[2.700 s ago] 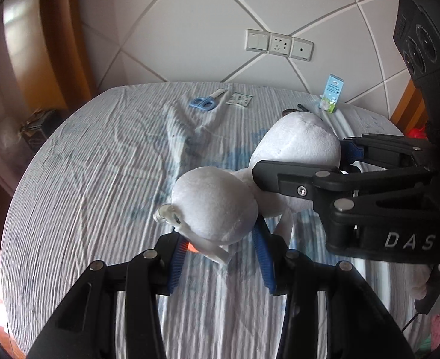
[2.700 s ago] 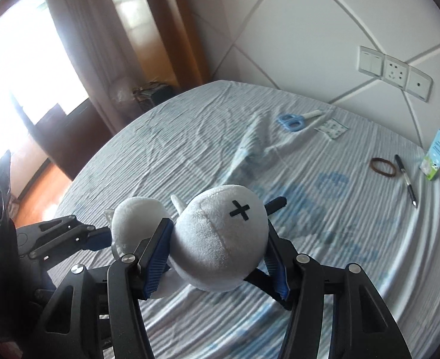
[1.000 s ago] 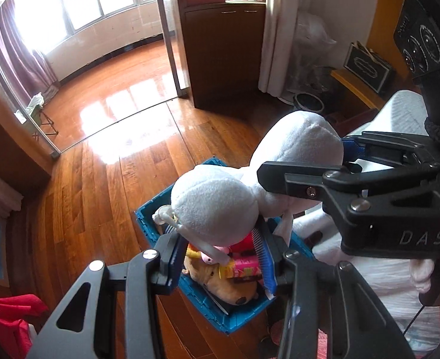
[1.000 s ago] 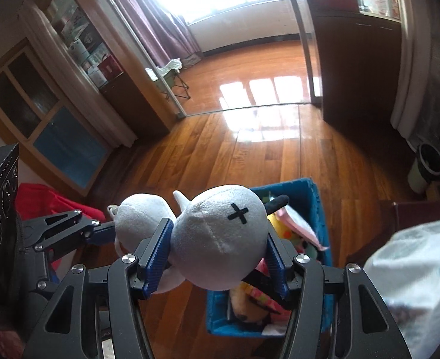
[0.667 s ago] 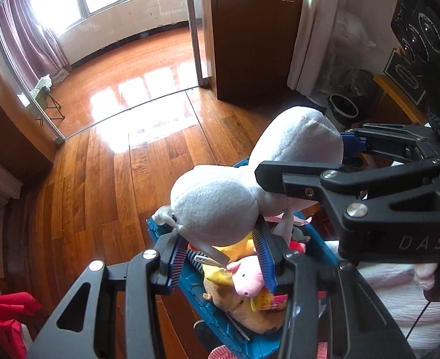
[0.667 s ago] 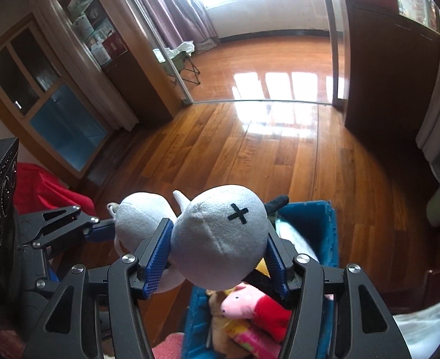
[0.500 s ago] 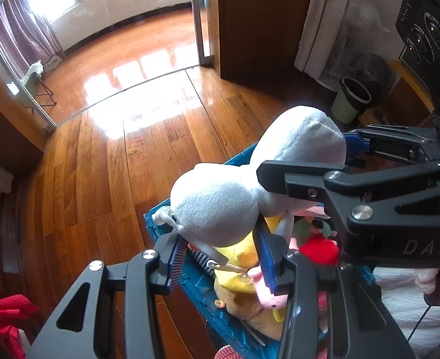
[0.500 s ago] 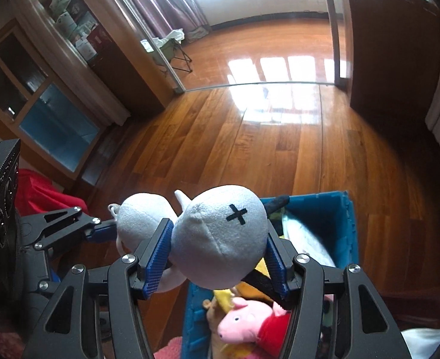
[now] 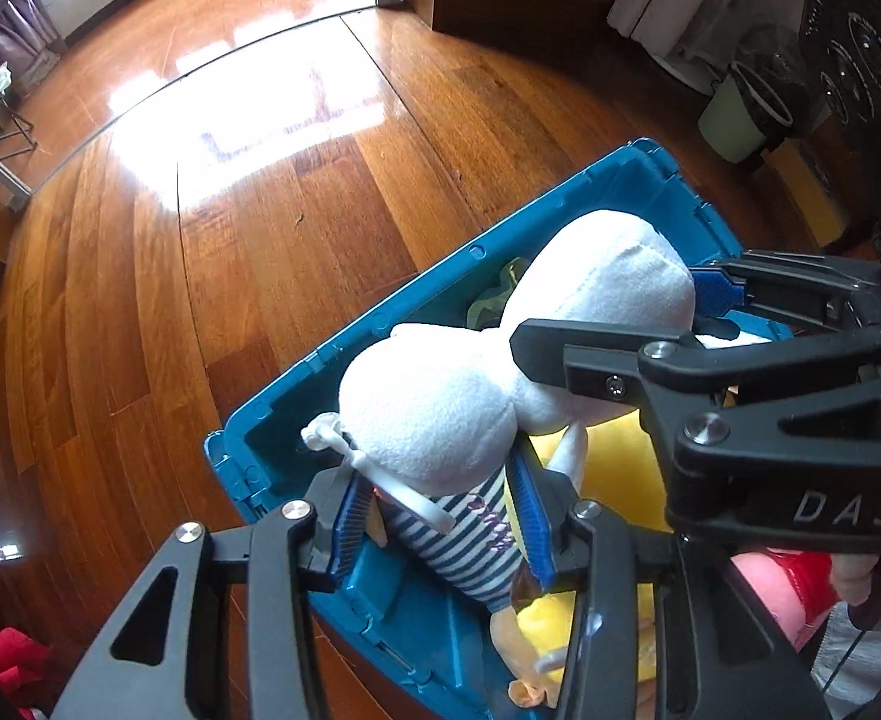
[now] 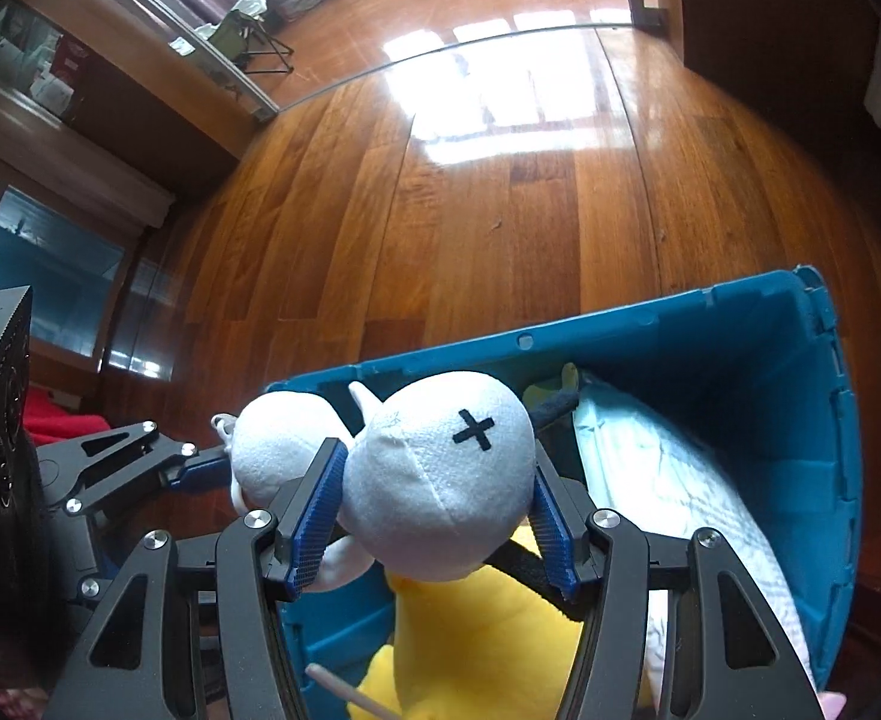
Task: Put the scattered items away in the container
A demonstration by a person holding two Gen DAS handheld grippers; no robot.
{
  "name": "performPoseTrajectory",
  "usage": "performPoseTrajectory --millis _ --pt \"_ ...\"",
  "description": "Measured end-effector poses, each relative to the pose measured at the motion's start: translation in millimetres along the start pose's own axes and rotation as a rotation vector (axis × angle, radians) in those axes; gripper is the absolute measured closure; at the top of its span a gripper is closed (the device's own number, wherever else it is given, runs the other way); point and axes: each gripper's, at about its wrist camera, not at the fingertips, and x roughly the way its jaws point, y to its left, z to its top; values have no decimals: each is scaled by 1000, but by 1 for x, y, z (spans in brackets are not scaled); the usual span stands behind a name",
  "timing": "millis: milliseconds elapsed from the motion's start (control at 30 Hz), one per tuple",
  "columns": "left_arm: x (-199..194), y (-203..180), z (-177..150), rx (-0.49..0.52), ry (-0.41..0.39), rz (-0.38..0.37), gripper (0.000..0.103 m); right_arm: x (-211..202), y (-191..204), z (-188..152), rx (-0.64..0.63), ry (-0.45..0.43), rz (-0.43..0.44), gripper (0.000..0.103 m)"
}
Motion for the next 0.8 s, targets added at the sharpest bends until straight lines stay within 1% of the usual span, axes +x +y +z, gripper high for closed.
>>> performPoseTrajectory --millis 100,167,233,267,333,367,400,433,567,733,800 --pt "20 8 1 -22 20 -15 59 21 -6 3 11 20 -10 45" --pt "29 10 1 -31 39 -11 58 32 -11 3 26 40 -17 45" --pt "36 9 -1 -33 61 4 56 41 -16 3 48 59 -36 39" --pt "40 9 -2 -31 70 18 54 46 -19 4 59 68 -47 38" --pt "39 7 -4 -27 65 22 45 49 -22 3 75 80 -59 34" --pt "37 6 -6 -28 59 16 35 47 -22 2 79 81 -59 33" --pt "35 6 -6 -29 55 16 25 45 -22 2 83 83 -60 30" --pt "33 5 -6 -30 54 18 22 43 -22 1 88 84 -60 25" --pt "18 5 -7 -43 51 34 21 29 -15 -2 77 92 -71 24" --pt "-9 3 -13 -57 49 56 21 -3 0 -10 46 89 -104 24" --pt "-26 -3 -17 -56 47 70 21 -23 8 -16 25 84 -133 24"
